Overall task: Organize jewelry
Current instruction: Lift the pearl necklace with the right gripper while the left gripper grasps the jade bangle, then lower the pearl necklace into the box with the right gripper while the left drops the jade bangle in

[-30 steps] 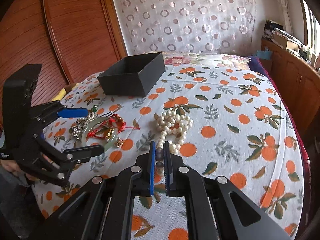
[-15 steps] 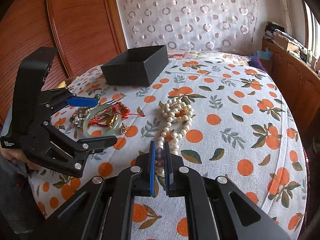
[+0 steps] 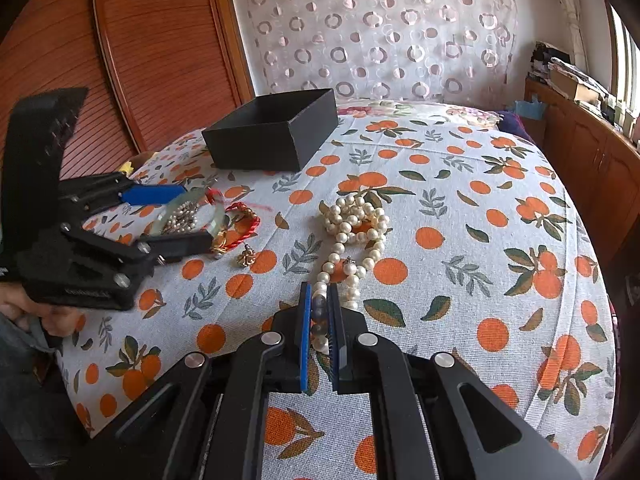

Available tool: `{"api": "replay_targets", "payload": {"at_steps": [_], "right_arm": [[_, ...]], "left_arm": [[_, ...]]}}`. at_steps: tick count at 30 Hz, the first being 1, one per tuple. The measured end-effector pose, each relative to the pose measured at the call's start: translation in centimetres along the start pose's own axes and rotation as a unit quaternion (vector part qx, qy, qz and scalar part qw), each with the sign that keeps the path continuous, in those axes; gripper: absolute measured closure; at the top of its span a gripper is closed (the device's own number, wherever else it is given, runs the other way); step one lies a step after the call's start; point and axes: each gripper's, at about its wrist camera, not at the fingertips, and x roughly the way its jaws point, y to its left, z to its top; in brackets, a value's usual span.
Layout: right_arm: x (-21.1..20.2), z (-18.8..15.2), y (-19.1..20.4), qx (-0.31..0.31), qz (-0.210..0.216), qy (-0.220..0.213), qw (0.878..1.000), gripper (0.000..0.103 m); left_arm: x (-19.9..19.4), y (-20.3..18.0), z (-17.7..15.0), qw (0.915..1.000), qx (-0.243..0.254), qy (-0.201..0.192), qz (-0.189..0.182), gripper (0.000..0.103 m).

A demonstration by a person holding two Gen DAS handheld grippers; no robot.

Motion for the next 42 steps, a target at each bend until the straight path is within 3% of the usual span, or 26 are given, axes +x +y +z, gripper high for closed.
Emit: {"api": "replay_targets", "payload": {"at_steps": [8,30,42], "right_arm": [[-0.5,1.5,0.6,-0.012,-0.001,-0.015,1.000,0.094],[-4.6,14.4,2.1,-0.057,0.002,-0.114,0.992,0.095],[-4.2,21.6,3.5,-0.073,0.008,-0.139,0.988,0.095]], "left_arm": [[-2.6,1.7,0.9,0.9987,-0.028,-0.041,0.009,0.034],[-5.5,6.2,2.8,0.9933,-0.070,-0.084,0.038,0.034],[-6.0,9.2,4.2,0.9901,-0.086,-0.093,0.061,0.034]]}}
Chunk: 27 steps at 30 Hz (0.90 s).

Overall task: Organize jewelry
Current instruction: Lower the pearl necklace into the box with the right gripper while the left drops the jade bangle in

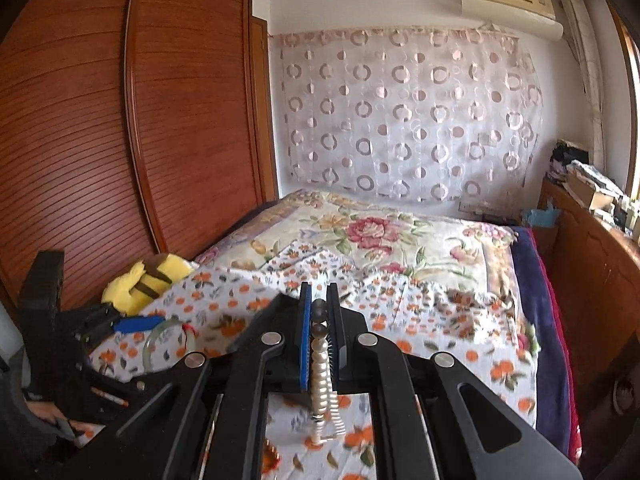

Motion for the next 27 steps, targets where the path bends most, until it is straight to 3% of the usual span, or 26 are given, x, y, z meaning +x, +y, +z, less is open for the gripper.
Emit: {"api": "replay_targets", "payload": {"at_steps": [14,21,27], "right_arm": [[1.5,7.5,0.6,-0.017,-0.005,-0.029,0.999,0.095],[2.6,7.3,0.7,-0.020,-0.007,-0.019,1.000,0.095],[4.8,5.4,0.3,-0.014,0.001,0.020,1.000,0.095]], "left_arm": [[0.4,1.1,1.2,0.9999,-0.006,-0.005,0.013,0.034],[0.7,1.2,1.2,0.9999,-0.006,-0.002,0.016,0.034],[1.5,1.0,1.5,0.9998,0.000,0.003,0.018,0.034]]}}
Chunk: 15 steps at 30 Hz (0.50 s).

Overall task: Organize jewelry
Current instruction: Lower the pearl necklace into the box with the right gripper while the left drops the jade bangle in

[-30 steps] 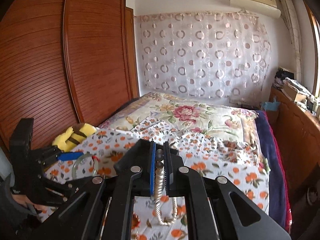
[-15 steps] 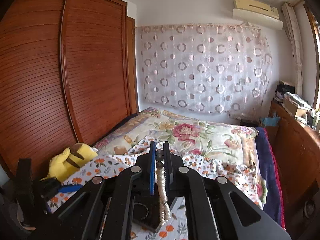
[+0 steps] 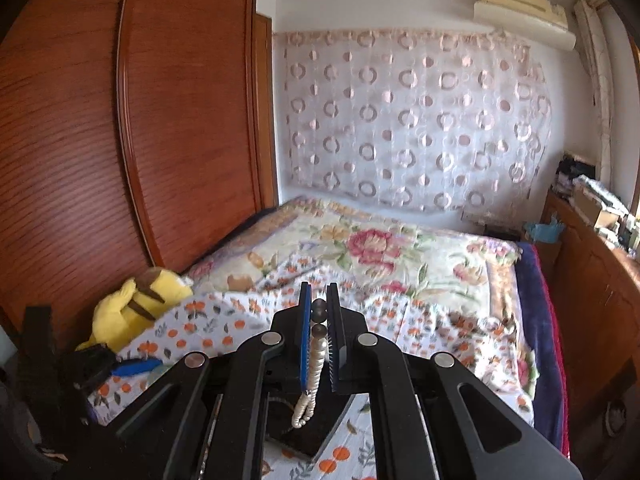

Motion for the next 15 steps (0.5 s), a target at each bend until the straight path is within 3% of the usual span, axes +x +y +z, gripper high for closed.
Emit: {"api": "replay_targets", "payload": {"at_steps": [5,8,15], "right_arm": [[2.9,-3.1,0.3,0.002,0.001,0.055,0.998,0.092],[3.6,-4.1,0.0,0.010,-0.003,0.069,0.998,0.071],[2.2,-5.1,-1.6,0.018,-0.010,0.068,0.997,0.071]], "left_arm": [[1.0,-0.4,0.5,1.0000,0.008,0.004,0.001,0.034],[1.9,-0.8,0.9,0.9999,0.012,0.008,0.001,0.034],[4.7,-1.4,1.9,0.9997,0.011,0.023,-0.004,0.034]]}}
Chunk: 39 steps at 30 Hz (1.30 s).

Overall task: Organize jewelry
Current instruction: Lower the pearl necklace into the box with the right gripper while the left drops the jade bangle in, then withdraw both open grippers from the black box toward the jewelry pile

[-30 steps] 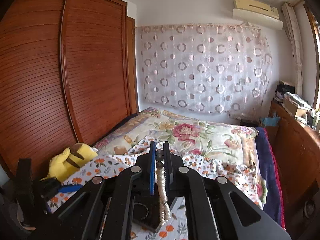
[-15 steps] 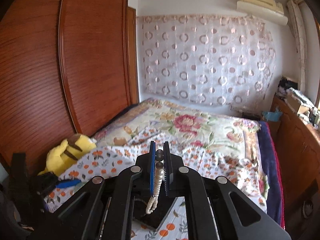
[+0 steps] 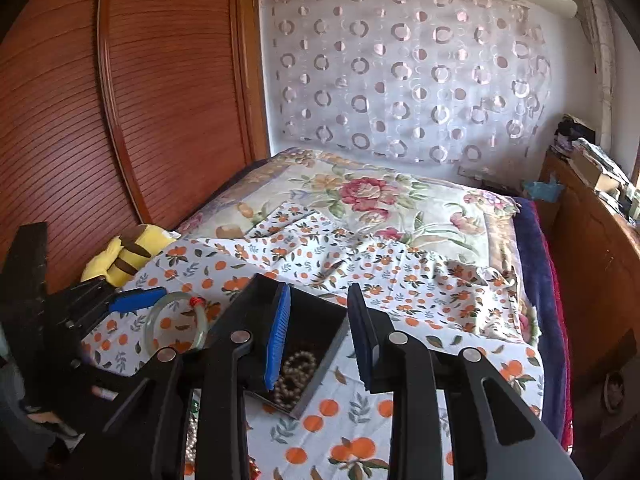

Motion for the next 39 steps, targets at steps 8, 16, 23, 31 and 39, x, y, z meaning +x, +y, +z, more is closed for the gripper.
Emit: {"api": "replay_targets", "payload": {"at_steps": [8,16,23,31,39], "right_arm": [[-0.4,-2.7,-2.2,0.010,-0.010,0.013,1.000,0.071],[0.3,-5.6,-3.4,0.018,-0.014,0.027,0.999,0.071],[0.5,-7.5,-2.8,0.013,-0.012,0.031,0.999,0.071],[0.4,-10.6,-0.4,-0.001,0.014,0.039,0.999,0.071],[1.8,-14.1,2.9,-0.031,0.028,0.072,0.997,0.071]], "left_arm": [[3.8,-1.2,0.7,0.9996,0.003,0.028,-0.006,0.034],[5.7,-2.0,0.7,0.9990,0.012,0.044,-0.002,0.034],[4.7,-1.8,0.2,0.9994,0.005,0.032,-0.007,0.025],[1.1,-1.2,-0.8,0.9997,-0.007,0.013,-0.021,0.025],[-2.4,0.2,-4.8,0.9992,-0.022,0.014,-0.030,0.025]]}}
